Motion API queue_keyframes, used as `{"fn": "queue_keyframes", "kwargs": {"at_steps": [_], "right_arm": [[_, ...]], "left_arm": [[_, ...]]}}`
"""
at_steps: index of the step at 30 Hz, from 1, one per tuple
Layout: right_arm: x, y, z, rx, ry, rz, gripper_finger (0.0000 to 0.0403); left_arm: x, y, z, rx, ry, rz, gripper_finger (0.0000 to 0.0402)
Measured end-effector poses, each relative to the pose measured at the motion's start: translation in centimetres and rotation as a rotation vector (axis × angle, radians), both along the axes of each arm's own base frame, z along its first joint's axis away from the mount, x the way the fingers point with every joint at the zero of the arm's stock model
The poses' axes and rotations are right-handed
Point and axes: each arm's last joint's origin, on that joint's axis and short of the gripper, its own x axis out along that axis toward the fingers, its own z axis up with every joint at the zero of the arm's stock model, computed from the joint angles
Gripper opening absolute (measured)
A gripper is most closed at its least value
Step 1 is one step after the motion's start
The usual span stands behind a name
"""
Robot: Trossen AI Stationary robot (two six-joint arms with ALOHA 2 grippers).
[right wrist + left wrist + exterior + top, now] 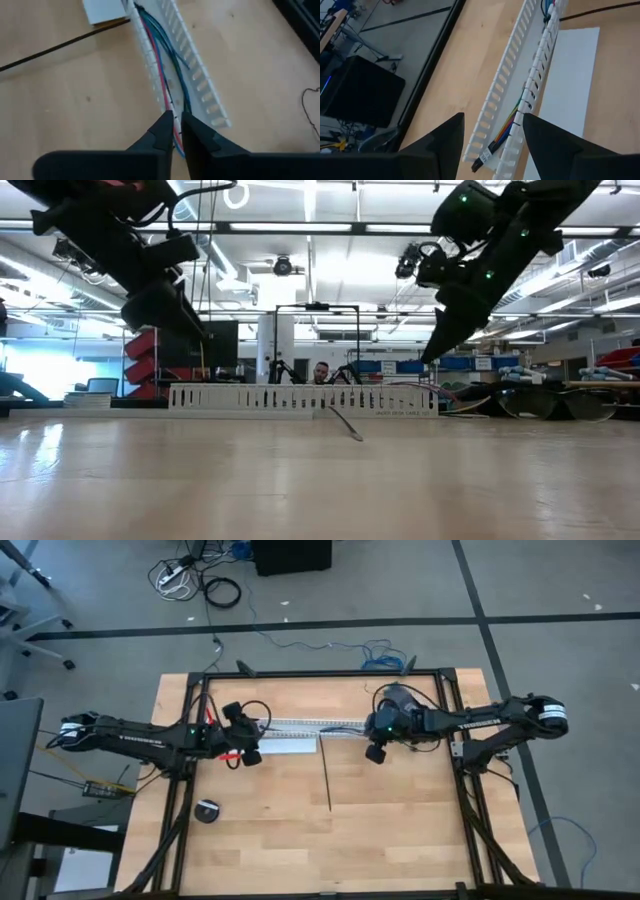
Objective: Ziptie cables
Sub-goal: Put the colored wires into the cable duct
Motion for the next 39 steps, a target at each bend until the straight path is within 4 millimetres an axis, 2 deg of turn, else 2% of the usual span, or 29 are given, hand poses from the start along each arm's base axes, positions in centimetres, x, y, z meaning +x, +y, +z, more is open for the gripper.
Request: {"fn": "queue_keyframes", "kwargs": {"at_steps": [3,7,14,18,23,27,31,35,39], "right_arm": [[-0.3,-0.3,-0.3,0.096,0.018,0.019,0.0073],[-0.9,-0.6,-0.7,0.178,0.055,-0.044,0.0136],[-1.0,-1.3,-1.2,0.072,0.118,-0.083,0.0236],[-0.7,-1.8,-2.2,0.08,0.158,-0.098,0.0267],[-0.3,-2.1,-3.7,0.09,0.212,-0.102,0.0281],[0.2,-2.2,-4.6,0.091,0.222,-0.101,0.0272],[0.3,-2.2,-4.9,0.089,0.234,-0.096,0.0231],[0.3,-2.2,-4.9,0.088,0.233,-0.096,0.0157],[0.3,-2.2,-4.9,0.08,0.239,-0.083,0.0061]], "left_arm": [[0.1,0.0,0.1,-0.001,-0.012,-0.001,0.0198],[0.1,0.0,0.1,0.002,-0.016,-0.003,0.0198],[0.1,0.0,0.1,0.001,-0.015,-0.003,0.0198],[0.1,0.0,0.1,0.001,-0.014,-0.003,0.0198],[0.1,0.0,0.1,0.002,-0.013,-0.004,0.0198],[0.1,0.0,0.1,0.002,-0.011,-0.004,0.0198],[0.1,0.0,0.1,0.002,-0.013,-0.004,0.0198],[0.1,0.0,0.1,0.002,-0.012,-0.004,0.0198],[0.1,0.0,0.1,0.001,-0.014,-0.003,0.0198]]}}
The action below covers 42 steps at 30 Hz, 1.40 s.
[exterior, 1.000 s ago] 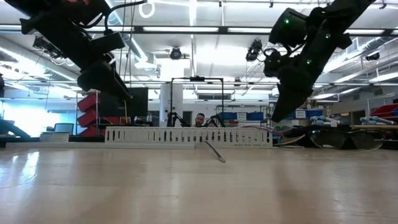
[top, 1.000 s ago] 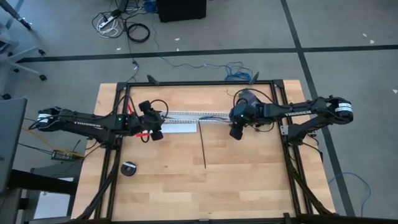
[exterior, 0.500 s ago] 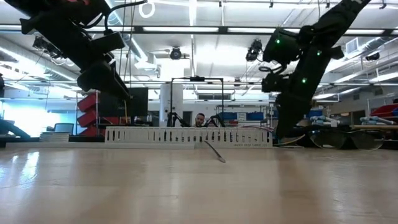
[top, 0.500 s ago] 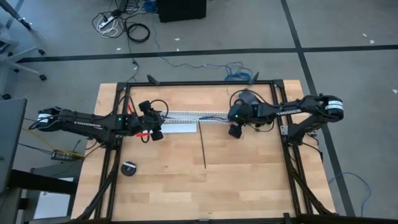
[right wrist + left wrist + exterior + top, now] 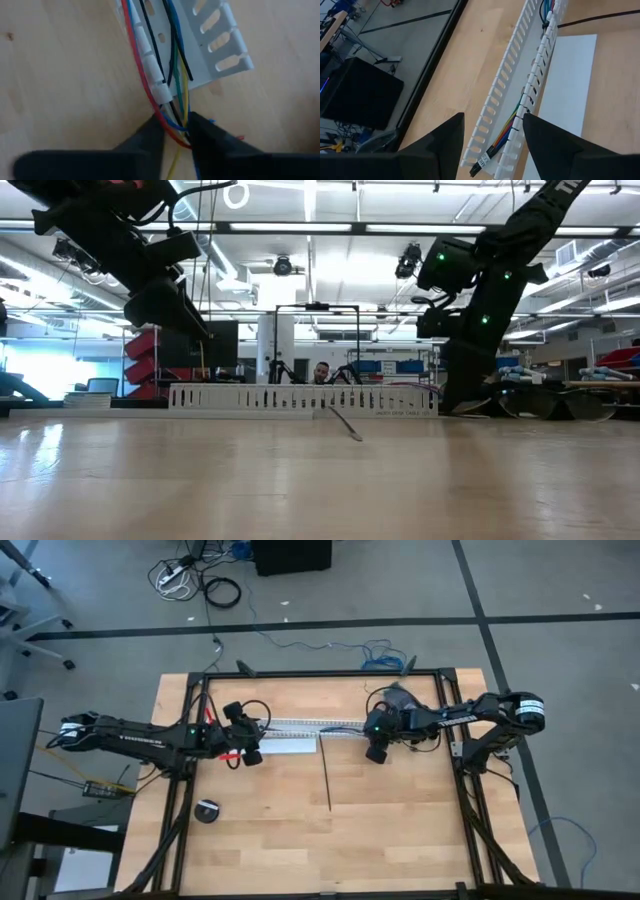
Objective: Ziptie cables
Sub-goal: Put the colored wires into the cable duct
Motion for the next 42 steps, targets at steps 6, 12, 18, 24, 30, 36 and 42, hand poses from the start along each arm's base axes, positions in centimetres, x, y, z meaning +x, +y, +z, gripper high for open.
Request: {"fn": "queue_keyframes", "kwargs": {"at_steps": [6,12,18,24,30,36,42], "right_arm": [[0.1,-0.1,0.6,-0.001,-0.013,0.01,0.0012],[0.8,-0.2,2.2,0.01,-0.029,0.039,0.0004],[0.7,-0.8,2.6,0.011,-0.004,0.04,0.0002],[0.2,-1.8,2.5,0.008,0.02,0.023,0.0001],[-0.1,-2.7,2.5,0.05,0.01,0.033,0.0001],[-0.1,-3.0,1.2,0.1,0.068,0.088,0.0],[0.1,-3.6,-0.5,0.117,0.142,0.117,0.0012]], "left_arm": [[0.0,0.0,0.0,-0.004,-0.004,0.004,0.0198],[0.0,0.0,0.0,-0.015,-0.009,0.006,0.0198],[0.0,0.0,-0.1,-0.028,-0.007,-0.005,0.0198],[0.0,-0.1,-0.1,-0.03,-0.001,-0.005,0.0198],[0.0,-0.1,-0.1,-0.064,-0.022,-0.005,0.0198],[0.1,-0.1,0.0,-0.067,-0.034,-0.006,0.0198],[0.1,-0.1,0.0,-0.067,-0.035,-0.006,0.0198]]}}
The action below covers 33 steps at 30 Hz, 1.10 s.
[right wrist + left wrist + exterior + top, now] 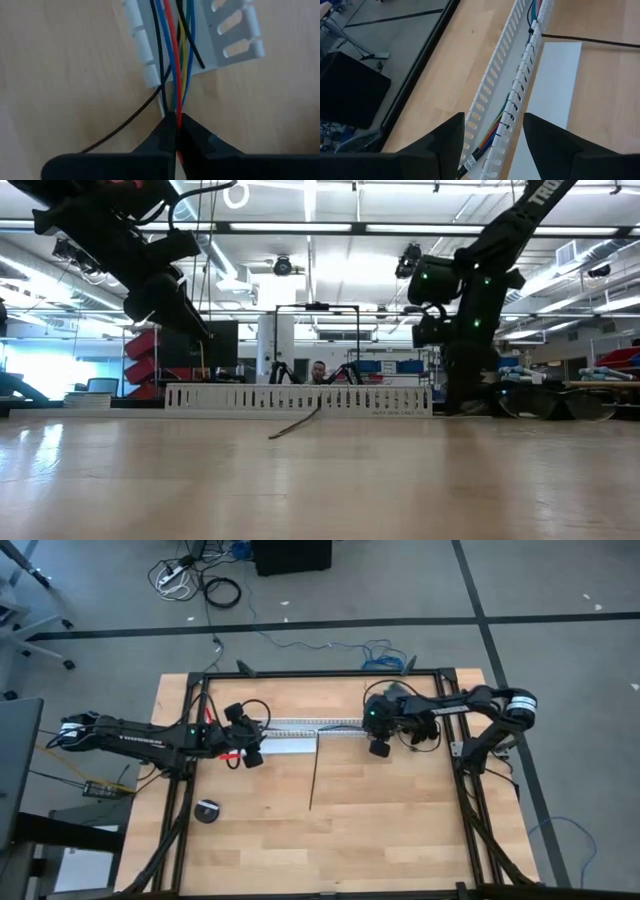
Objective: Ziptie cables
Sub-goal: Put the colored wires into the cable duct, then move the lid and cable duct to the bottom of the table
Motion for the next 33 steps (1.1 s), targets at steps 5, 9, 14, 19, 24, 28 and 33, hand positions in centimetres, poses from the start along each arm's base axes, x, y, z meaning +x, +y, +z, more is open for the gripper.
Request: {"fn": "queue_keyframes", "kwargs": {"at_steps": [5,9,14,19,24,28,33], "right_arm": [[0.0,-0.1,-0.3,0.022,-0.001,-0.014,0.0029],[-0.2,0.0,0.2,0.053,-0.028,-0.048,0.0057],[-0.5,0.3,0.7,0.079,-0.041,-0.071,0.012],[-0.5,0.3,0.9,0.078,-0.042,-0.072,0.0178],[-0.1,0.1,2.6,0.088,0.013,-0.068,0.0212],[0.8,0.1,4.9,0.046,0.061,-0.034,0.0224],[2.7,0.1,8.0,-0.019,-0.025,0.077,0.023]], "left_arm": [[0.0,0.0,0.0,0.0,0.0,0.0,0.0198],[0.0,0.0,0.0,0.002,0.003,-0.003,0.0198],[0.0,0.0,0.0,0.003,0.004,-0.003,0.0198],[0.0,0.0,0.0,0.004,0.009,-0.004,0.0198],[-0.1,0.0,-0.1,0.006,0.017,-0.006,0.0198],[-0.1,0.0,0.0,0.012,0.015,-0.012,0.0198],[-0.1,0.0,0.9,0.026,-0.009,-0.022,0.0198]]}}
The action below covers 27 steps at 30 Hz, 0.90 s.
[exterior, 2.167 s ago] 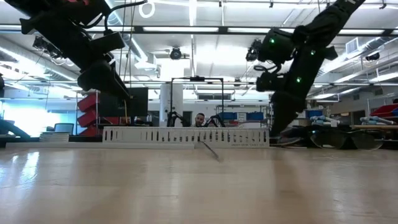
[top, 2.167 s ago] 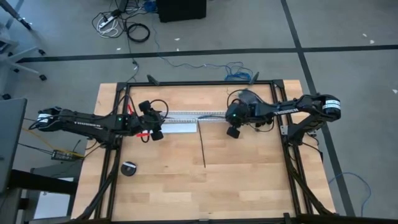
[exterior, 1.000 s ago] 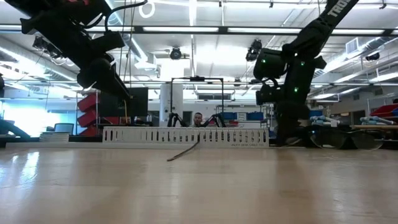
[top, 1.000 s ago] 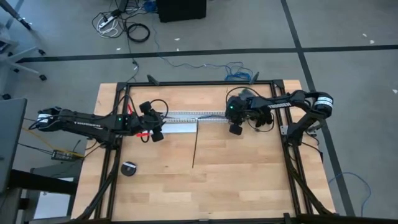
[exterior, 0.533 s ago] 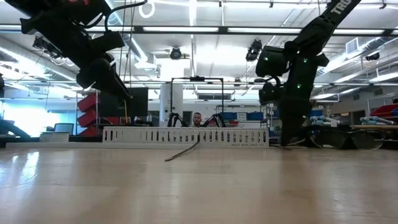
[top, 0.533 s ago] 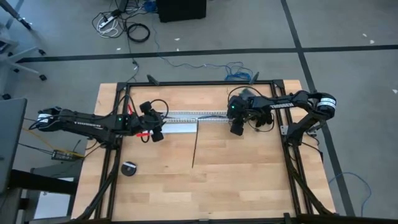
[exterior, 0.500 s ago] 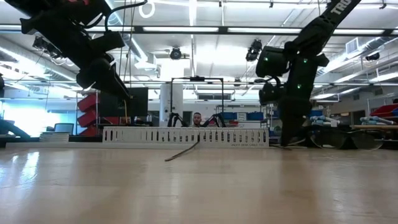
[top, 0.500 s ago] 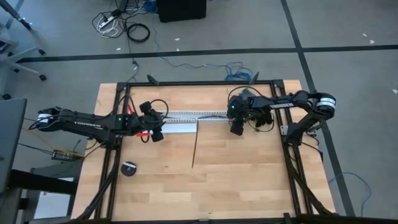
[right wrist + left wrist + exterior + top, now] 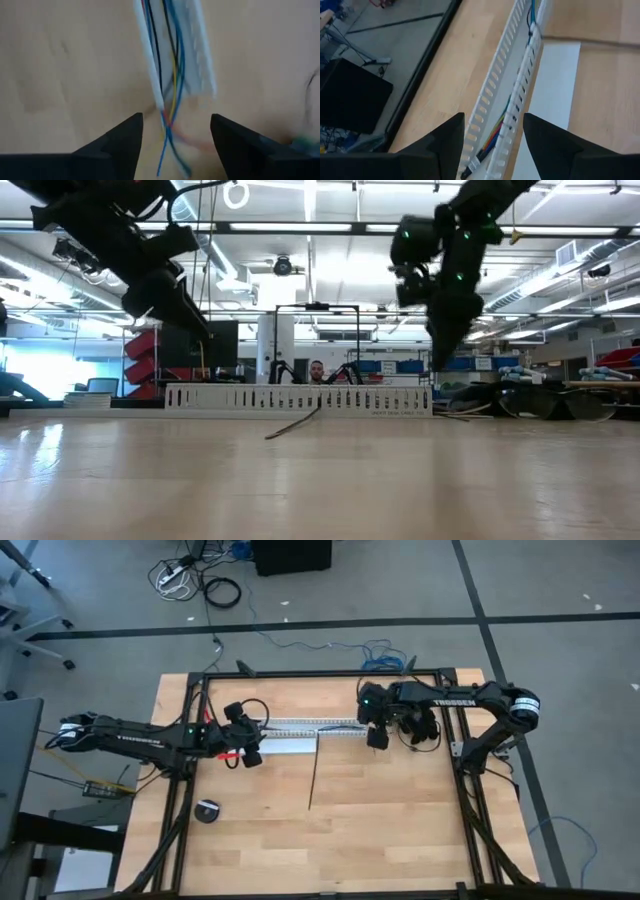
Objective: Ziptie cables
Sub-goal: Move the lid and cable duct to the bottom of the table
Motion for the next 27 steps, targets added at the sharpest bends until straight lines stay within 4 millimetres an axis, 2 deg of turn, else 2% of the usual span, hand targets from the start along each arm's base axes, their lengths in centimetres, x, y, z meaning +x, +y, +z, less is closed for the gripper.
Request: {"fn": "queue_keyframes", "kwargs": {"at_steps": [4,7,13,16,21,27], "right_arm": [[1.9,0.2,1.5,0.004,-0.203,-0.093,0.0228],[3.2,0.5,2.2,0.071,-0.365,-0.134,0.0225],[5.0,3.0,3.0,0.126,-0.514,0.056,0.0212],[6.5,4.2,3.0,0.175,-0.605,0.154,0.0202],[9.1,4.9,-0.5,0.226,-0.613,0.218,0.0185],[12.7,3.8,-4.4,0.218,-0.513,0.226,0.0182]], "left_arm": [[-0.2,-0.1,1.0,0.012,-0.008,-0.013,0.0198],[-0.5,-0.1,1.4,0.015,-0.015,-0.015,0.0198],[-1.0,-0.1,1.2,0.024,0.044,-0.026,0.0198],[-1.2,-0.1,1.0,0.021,0.068,-0.025,0.0198],[-1.1,-0.1,1.0,0.014,0.062,-0.021,0.0198],[-1.0,-0.1,1.1,-0.002,0.043,-0.025,0.0198]]}}
